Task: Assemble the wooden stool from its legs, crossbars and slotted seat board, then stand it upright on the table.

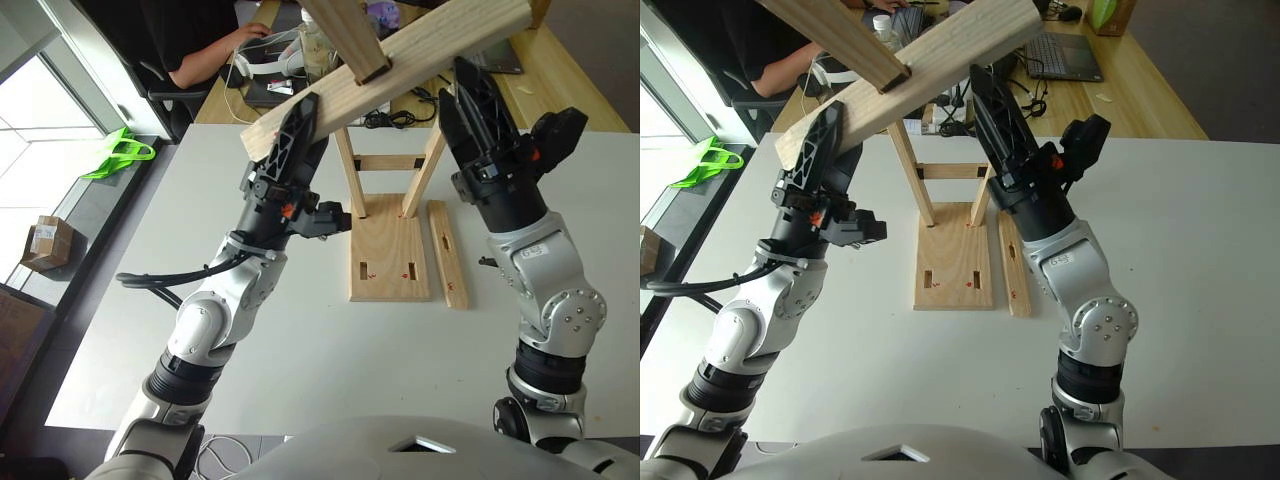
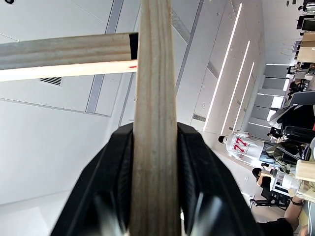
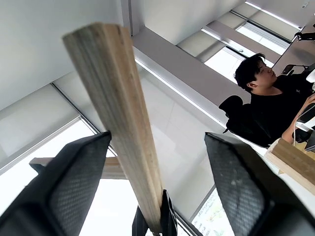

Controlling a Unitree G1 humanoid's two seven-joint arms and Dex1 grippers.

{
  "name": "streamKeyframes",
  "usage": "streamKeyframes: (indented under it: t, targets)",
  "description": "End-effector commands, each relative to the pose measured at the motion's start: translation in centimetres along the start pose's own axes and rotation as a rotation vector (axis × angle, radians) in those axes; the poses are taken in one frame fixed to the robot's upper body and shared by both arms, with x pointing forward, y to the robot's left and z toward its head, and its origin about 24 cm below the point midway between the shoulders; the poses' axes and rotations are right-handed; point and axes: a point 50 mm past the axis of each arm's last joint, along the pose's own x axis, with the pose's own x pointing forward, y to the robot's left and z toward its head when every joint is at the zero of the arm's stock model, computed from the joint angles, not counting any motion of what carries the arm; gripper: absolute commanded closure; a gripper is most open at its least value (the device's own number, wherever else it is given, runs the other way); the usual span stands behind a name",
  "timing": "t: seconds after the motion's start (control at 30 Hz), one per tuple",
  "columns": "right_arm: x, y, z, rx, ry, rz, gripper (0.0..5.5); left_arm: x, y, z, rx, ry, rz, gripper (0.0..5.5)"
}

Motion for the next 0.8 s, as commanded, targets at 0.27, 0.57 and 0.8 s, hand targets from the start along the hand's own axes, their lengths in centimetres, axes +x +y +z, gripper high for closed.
streamKeyframes:
  t: [0.27, 0.57, 0.8]
  targets:
    - [0.8, 0.7, 0.3, 0.032, 0.013, 0.061, 2.19, -0.6, -0.7, 0.0, -0.001, 0.003, -0.050, 4.49]
    - [1.2, -0.4, -0.3, -0.003, 0.038, -0.024, 3.68, -0.5, -0.4, 0.5, 0.058, -0.047, -0.033, 4.49]
    - [1.3, -1.1, 0.1, -0.036, 0.004, -0.060, 4.46, -0.4, -0.4, 0.2, 0.080, -0.038, -0.026, 4.49]
